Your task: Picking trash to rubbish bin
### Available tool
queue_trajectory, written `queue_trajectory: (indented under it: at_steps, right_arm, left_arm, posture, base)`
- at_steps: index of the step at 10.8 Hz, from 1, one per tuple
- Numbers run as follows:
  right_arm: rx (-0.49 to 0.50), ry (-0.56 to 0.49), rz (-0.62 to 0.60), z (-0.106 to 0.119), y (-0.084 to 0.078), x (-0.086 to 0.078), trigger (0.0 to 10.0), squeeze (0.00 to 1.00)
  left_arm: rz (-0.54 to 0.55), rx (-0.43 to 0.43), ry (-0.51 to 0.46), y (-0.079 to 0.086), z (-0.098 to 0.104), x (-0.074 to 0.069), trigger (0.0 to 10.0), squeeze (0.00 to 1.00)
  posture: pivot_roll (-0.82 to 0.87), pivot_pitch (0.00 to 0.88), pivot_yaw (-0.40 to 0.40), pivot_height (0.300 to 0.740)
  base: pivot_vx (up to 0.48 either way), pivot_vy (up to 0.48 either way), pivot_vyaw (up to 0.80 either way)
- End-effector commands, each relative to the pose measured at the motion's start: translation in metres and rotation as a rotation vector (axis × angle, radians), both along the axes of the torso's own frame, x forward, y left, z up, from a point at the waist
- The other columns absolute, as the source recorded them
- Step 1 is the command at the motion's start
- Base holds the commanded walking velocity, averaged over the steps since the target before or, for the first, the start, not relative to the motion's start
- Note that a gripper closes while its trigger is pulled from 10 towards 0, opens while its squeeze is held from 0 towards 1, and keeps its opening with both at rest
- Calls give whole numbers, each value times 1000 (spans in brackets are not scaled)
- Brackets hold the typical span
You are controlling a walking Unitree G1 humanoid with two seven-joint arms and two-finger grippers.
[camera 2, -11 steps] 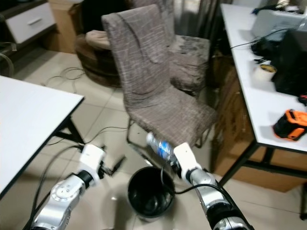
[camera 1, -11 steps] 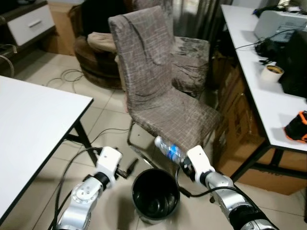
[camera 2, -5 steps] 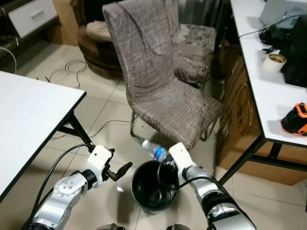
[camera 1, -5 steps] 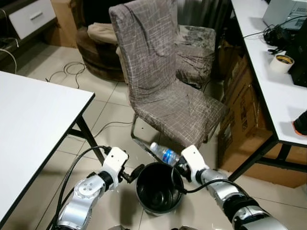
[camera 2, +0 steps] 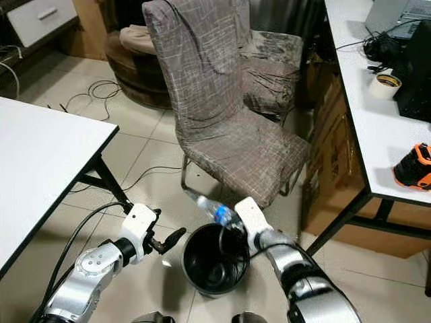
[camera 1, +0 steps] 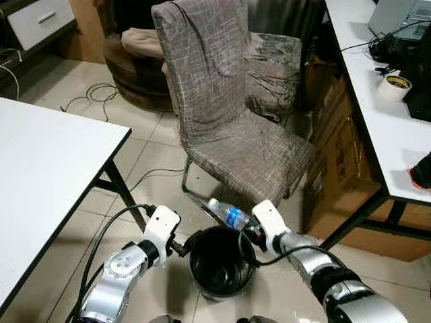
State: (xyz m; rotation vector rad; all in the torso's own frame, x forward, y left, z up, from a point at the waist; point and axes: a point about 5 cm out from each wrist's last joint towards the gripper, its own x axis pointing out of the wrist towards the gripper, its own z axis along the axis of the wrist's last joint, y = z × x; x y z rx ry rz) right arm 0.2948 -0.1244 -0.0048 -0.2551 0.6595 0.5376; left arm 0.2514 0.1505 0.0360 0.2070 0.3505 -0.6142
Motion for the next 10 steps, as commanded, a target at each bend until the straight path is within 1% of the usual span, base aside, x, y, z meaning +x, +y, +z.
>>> queue_trajectory:
  at_steps: [1, 4, 5, 6, 8, 9, 10]
  right_arm:
    - [23, 7, 1, 1, 1, 1, 10000, 0]
    - [60, 15, 36, 2, 6, 0, 10000, 0]
    - [69, 19, 32, 2, 6, 0, 10000, 792]
    - [77, 21, 21, 2, 5, 0, 10000, 1000]
    - [86, 29, 9, 1, 4, 0, 10000, 1000]
    - [85, 36, 8, 1, 5, 0, 10000, 573]
    - [87, 38, 7, 1, 5, 0, 10000, 212]
  left_arm:
    - [-14, 0, 9, -1, 0, -3, 10000, 0]
    - [-18, 11, 13, 0, -1, -5, 10000, 0]
    - [-19, 12, 15, 0, -1, -5, 10000, 0]
    - [-20, 14, 17, 0, -2, -6, 10000, 0]
    - [-22, 12, 20, 0, -2, -6, 10000, 0]
    - [-24, 11, 22, 0, -2, -6, 10000, 0]
    - [-25, 11, 24, 0, -2, -6, 10000, 0]
  posture:
    - [-13, 109, -46, 740]
    - [-9, 100, -53, 740]
    - [-9, 100, -54, 740]
    - [-8, 100, -54, 740]
    - [-9, 101, -49, 740]
    - [-9, 101, -48, 740]
    - [-8, 101, -49, 740]
  base:
    - [0, 0, 0]
    - [0, 0, 0]
    - [0, 0, 0]
    - [0, 0, 0]
    - [0, 0, 0]
    - [0, 0, 0]
    - [0, 0, 0]
